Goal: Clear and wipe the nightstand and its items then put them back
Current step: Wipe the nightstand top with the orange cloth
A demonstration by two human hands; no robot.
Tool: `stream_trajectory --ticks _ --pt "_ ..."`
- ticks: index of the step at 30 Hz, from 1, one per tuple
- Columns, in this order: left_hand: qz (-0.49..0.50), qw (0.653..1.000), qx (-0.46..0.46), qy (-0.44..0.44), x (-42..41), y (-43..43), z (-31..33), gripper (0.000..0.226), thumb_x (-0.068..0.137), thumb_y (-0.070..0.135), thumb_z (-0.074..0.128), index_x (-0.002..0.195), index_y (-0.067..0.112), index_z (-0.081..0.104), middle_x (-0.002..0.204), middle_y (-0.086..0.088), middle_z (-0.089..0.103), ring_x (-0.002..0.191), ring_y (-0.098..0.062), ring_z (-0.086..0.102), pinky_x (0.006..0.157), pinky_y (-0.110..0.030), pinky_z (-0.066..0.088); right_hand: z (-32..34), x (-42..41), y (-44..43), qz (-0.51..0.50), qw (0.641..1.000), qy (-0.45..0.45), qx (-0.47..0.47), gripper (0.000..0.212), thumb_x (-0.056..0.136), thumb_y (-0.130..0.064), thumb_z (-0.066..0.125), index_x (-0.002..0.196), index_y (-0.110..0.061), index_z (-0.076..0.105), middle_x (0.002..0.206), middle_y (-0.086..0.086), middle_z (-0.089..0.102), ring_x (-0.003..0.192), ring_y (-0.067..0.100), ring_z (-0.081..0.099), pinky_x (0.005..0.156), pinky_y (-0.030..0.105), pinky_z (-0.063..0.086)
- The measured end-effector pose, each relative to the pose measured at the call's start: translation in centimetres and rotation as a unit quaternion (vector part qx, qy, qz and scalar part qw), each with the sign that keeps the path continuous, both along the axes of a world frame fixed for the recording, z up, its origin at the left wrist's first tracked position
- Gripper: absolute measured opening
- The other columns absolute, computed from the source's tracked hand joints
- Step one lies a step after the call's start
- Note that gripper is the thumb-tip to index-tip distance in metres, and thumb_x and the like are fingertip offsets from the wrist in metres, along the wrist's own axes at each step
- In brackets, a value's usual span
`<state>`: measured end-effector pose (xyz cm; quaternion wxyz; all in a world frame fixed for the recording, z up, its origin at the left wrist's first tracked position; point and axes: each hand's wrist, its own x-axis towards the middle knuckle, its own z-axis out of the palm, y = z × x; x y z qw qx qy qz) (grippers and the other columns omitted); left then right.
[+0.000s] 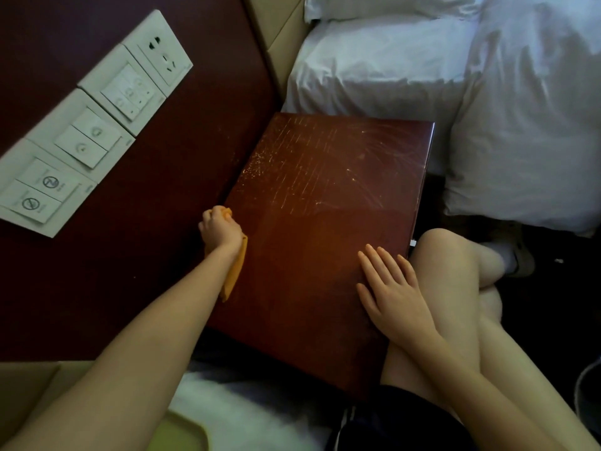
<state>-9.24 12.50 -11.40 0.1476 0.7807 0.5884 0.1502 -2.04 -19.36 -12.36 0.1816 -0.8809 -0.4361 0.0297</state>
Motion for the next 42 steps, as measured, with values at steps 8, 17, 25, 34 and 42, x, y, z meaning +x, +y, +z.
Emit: stream_trajectory --ticks 8,17,25,34,42 --pt "-0.297 0.954 0.039 0.018 -3.9 -0.9 -0.9 0.027 0.094 0.015 0.047 0.118 0.013 0.059 0.126 -0.005 0.052 0.115 -0.023 0.043 0.094 -0.031 0.036 0.2 0.0 0.1 0.0 1.0 0.004 0.01 0.054 0.093 -0.038 0.03 0.135 -0.009 0.047 0.141 0.009 0.046 0.132 0.027 0.039 0.109 0.041 0.017" --pt "-0.066 0.998 0.013 0.015 -0.9 2.1 -0.3 0.026 0.097 0.016 0.04 0.119 0.017 0.054 0.134 -0.005 0.043 0.119 -0.028 0.039 0.096 -0.037 0.036 0.1 0.0 0.0 -0.01 1.0 0.001 0.021 0.053 0.093 -0.037 0.031 0.135 -0.008 0.047 0.14 0.01 0.047 0.131 0.028 0.041 0.108 0.04 0.018" --pt "-0.205 0.979 0.009 0.005 0.5 0.9 0.2 0.026 0.097 0.017 0.041 0.117 0.014 0.057 0.131 -0.005 0.046 0.118 -0.024 0.039 0.096 -0.031 0.034 0.4 0.0 0.1 -0.016 0.999 0.002 0.029 0.053 0.092 -0.036 0.033 0.134 -0.007 0.049 0.139 0.01 0.048 0.13 0.028 0.042 0.108 0.041 0.02" --pt "-0.17 0.985 0.028 0.002 -2.0 1.3 -0.2 0.027 0.097 0.018 0.041 0.118 0.014 0.057 0.131 -0.005 0.046 0.118 -0.025 0.039 0.094 -0.031 0.034 0.3 0.0 0.2 -0.019 0.999 0.008 0.026 0.054 0.092 -0.036 0.032 0.134 -0.007 0.049 0.139 0.011 0.048 0.13 0.029 0.041 0.107 0.042 0.02" --pt "-0.077 0.997 0.014 0.007 1.9 1.1 0.2 0.029 0.098 0.017 0.038 0.121 0.015 0.055 0.135 -0.005 0.043 0.12 -0.026 0.038 0.098 -0.035 0.036 0.5 0.0 0.3 -0.02 0.999 0.008 0.023 0.054 0.092 -0.036 0.032 0.134 -0.006 0.049 0.139 0.011 0.047 0.131 0.029 0.04 0.108 0.041 0.019"
